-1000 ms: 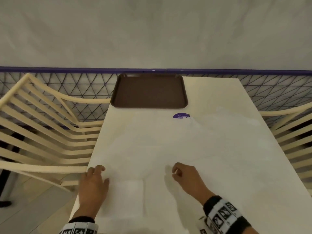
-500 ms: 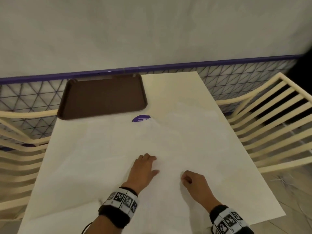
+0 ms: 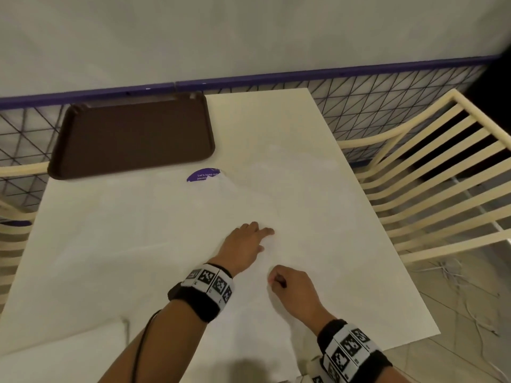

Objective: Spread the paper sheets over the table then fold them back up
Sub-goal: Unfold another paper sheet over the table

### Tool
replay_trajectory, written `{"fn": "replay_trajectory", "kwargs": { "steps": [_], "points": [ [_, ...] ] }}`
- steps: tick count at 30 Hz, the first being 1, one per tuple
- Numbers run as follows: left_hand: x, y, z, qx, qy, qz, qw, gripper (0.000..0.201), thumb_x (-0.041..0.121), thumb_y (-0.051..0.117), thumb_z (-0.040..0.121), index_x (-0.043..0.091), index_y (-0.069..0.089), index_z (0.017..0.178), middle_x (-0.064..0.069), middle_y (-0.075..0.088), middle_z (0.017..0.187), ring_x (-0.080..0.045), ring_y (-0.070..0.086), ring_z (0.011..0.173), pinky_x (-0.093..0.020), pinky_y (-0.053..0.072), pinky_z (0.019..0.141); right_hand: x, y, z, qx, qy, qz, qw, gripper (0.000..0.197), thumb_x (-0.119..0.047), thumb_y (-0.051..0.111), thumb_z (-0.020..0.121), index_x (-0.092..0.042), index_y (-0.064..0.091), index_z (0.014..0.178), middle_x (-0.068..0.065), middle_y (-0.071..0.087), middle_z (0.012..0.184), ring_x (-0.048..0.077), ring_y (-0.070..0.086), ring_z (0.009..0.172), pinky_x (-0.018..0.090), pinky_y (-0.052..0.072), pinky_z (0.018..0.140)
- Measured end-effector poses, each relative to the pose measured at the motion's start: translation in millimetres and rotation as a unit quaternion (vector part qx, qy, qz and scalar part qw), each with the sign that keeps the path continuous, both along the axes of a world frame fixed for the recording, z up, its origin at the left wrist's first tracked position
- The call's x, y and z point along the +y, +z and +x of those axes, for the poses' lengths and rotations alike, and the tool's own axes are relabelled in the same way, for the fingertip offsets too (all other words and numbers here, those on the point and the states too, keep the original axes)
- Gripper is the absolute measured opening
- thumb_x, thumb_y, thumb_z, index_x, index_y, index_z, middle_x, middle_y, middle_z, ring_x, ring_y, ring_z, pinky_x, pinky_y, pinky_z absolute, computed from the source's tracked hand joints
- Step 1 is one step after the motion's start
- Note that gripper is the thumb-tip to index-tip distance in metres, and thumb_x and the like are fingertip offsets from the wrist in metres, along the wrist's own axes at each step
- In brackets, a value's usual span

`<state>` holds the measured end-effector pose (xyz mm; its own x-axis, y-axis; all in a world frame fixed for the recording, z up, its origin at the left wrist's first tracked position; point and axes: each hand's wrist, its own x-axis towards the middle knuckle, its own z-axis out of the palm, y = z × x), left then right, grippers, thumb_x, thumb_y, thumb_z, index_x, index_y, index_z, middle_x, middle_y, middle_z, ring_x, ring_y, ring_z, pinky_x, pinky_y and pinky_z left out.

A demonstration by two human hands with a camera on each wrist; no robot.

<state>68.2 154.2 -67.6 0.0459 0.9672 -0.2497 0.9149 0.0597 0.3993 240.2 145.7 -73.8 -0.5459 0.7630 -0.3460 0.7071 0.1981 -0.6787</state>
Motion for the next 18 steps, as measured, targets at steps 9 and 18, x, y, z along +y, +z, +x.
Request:
{"fn": "replay_trajectory", "kwargs": {
  "steps": [9,18],
  "points": [
    [21,18,2,0.069,-0.075,-0.032,0.994,0.027,0.016,0.055,0.089,0.017,0.05,0.116,-0.006,0.042,0.118,-0.024,0.045,0.103,-0.027,0.032,0.077,6,2,2,0.015,0.022,-0.02,0.999,0.018,-0.009,0.053,0.085,-0.023,0.062,0.077,-0.014,0.056,0.067,0.011,0.057,0.067,0.029,0.05,0.07],
    [19,78,-6,0.016,-0.029,0.072,0.997,0.013,0.035,0.059,0.087,0.022,0.061,0.088,0.007,0.06,0.094,-0.015,0.046,0.102,-0.025,0.024,0.085,51,48,-5,0.105,-0.067,0.012,0.992,0.054,-0.025,0.079,0.071,-0.021,0.055,0.119,-0.015,0.049,0.114,0.005,0.043,0.106,0.025,0.034,0.092]
  ]
}}
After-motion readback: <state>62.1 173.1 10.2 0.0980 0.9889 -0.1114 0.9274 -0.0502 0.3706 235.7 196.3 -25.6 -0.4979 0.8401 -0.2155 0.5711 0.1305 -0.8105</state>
